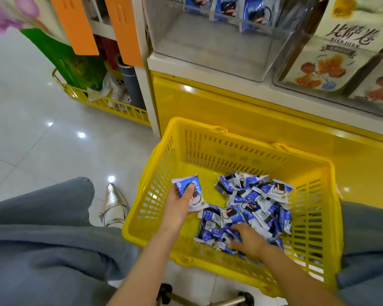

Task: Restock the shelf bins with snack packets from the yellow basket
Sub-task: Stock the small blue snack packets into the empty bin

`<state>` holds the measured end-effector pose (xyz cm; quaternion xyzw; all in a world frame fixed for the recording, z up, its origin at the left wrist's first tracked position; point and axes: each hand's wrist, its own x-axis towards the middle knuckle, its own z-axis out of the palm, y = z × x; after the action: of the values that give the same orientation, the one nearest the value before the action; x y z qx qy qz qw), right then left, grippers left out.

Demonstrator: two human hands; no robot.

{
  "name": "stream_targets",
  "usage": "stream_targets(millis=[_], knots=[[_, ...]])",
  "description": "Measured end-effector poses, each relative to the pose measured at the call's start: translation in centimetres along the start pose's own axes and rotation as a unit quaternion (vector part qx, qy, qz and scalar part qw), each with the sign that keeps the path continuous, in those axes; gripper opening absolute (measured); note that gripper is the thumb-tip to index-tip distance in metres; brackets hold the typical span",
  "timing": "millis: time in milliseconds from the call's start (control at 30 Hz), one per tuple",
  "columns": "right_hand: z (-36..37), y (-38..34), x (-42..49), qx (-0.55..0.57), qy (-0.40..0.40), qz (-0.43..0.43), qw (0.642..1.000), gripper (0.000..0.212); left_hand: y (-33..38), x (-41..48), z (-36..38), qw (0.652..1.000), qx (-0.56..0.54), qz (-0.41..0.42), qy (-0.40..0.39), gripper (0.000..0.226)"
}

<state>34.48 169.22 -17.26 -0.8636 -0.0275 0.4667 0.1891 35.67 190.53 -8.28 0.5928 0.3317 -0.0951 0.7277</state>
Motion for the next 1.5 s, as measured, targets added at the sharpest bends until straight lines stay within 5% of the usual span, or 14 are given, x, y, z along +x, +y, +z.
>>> stream_targets(millis=[233, 500, 733, 933, 1133, 1500], knots=[[0.6, -0.8, 0.8, -0.057, -0.026, -0.024, 0.998, 0.062, -1.3, 0.8, 0.2, 0.998, 0.057, -0.038, -0.003, 0.015], [-0.5, -1.5, 0.6, -0.074, 0.069, -0.006, 0.995, 0.040, -1.6, 0.8, -0.1, 0.997, 0.076, -0.025, 0.016, 0.023], [-4.0, -5.9, -2.5, 0.194, 0.204, -0.067, 0.957, 0.041, -1.6, 0.2, 0.1, 0.997, 0.048, -0.054, 0.030, 0.032], [-4.4, -9.3, -6.2, 0.390, 0.195, -0.127, 0.891, 0.034, 0.1, -1.8, 1.3, 0.995, -0.058, -0.068, -0.050, 0.025], [-5.5, -10.7, -10.1, 0.481, 0.160, -0.149, 0.849, 0.028, 1.7, -3.9, 2.0, 0.991, -0.017, 0.056, -0.118, 0.017], [-9.6, -12.1, -15.3, 0.386, 0.243, -0.243, 0.856, 0.019, 8.3, -6.0, 1.7, 0.952, 0.067, 0.256, -0.152, 0.031]])
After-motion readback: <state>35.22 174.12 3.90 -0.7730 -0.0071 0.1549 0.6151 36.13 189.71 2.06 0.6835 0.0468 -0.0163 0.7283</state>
